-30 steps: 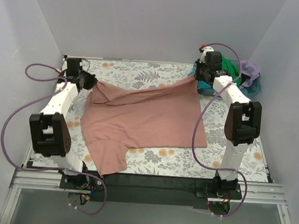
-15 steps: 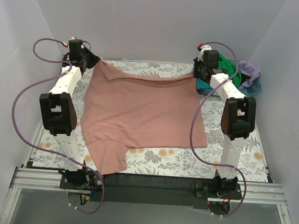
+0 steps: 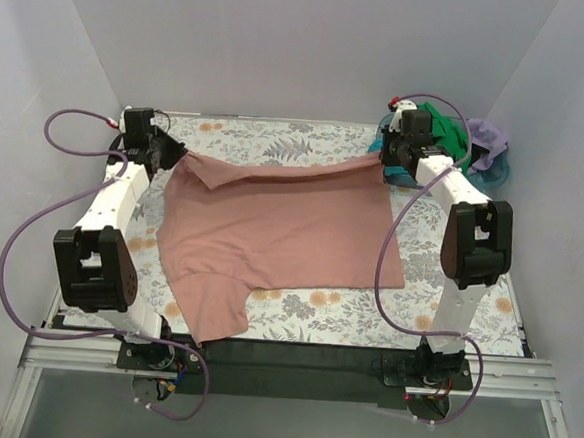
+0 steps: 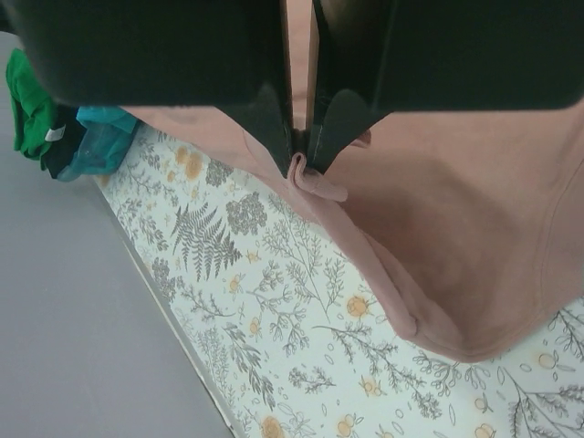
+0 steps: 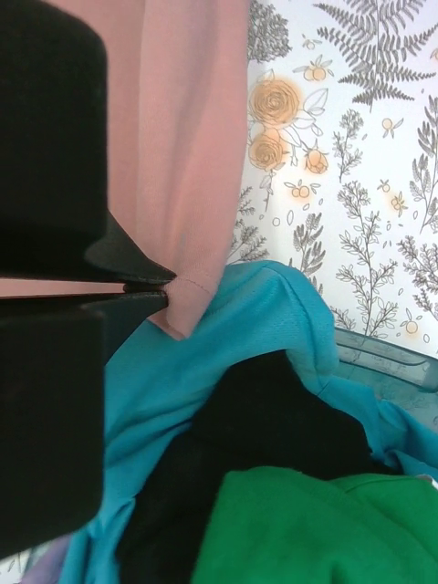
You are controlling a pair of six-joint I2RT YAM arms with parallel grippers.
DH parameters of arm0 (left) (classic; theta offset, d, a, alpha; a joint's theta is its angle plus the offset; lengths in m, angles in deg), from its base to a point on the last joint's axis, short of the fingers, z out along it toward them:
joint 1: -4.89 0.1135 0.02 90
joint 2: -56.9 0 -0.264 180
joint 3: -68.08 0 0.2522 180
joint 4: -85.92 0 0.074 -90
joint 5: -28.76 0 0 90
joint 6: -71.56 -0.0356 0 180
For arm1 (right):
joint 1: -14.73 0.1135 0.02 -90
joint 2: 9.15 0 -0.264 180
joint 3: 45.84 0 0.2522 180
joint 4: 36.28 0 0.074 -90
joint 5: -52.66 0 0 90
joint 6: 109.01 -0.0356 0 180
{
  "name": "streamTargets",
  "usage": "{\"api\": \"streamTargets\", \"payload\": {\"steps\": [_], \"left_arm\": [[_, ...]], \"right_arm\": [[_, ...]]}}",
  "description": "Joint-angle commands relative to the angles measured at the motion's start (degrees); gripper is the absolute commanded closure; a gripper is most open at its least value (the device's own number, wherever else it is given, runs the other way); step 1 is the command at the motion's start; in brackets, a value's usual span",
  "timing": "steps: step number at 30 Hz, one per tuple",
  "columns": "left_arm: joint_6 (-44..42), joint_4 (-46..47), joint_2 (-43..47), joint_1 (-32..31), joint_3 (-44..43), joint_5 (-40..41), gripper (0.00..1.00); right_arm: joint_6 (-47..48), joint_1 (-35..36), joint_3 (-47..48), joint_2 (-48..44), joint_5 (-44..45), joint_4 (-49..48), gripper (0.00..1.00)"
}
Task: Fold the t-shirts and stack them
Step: Fold the tshirt
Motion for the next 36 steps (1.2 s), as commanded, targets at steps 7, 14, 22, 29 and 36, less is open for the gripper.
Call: {"api": "streamTargets", "payload": {"steps": [7, 14, 22, 29, 36], "left_arm": [[4.11, -6.49, 9.79, 0.23, 7.41, 0.68, 1.0], [4.46, -7.98, 14.55, 0.23, 13.74, -0.9, 1.0], [5.43, -7.46, 20.96, 0.23, 21.73, -1.34, 1.0], [4.72, -6.58, 20.62, 0.23, 25.34, -1.7, 1.0], [4.55, -5.88, 19.39, 0.32, 26.49, -2.04, 1.0]], "right_arm": [[1.6, -0.17, -8.34, -9.7, -2.58, -1.96, 0.99], [2.13, -0.17, -12.21, -12.16, -1.88, -1.78, 0.99], [2.21, -0.26, -17.13, -14.62, -1.97, -1.61, 0.99], [1.51, -0.26, -19.59, -14.18, -2.4, -1.61, 0.99], [-0.5, 0.09, -21.7, -13.57, 0.66, -1.52, 0.96]]}}
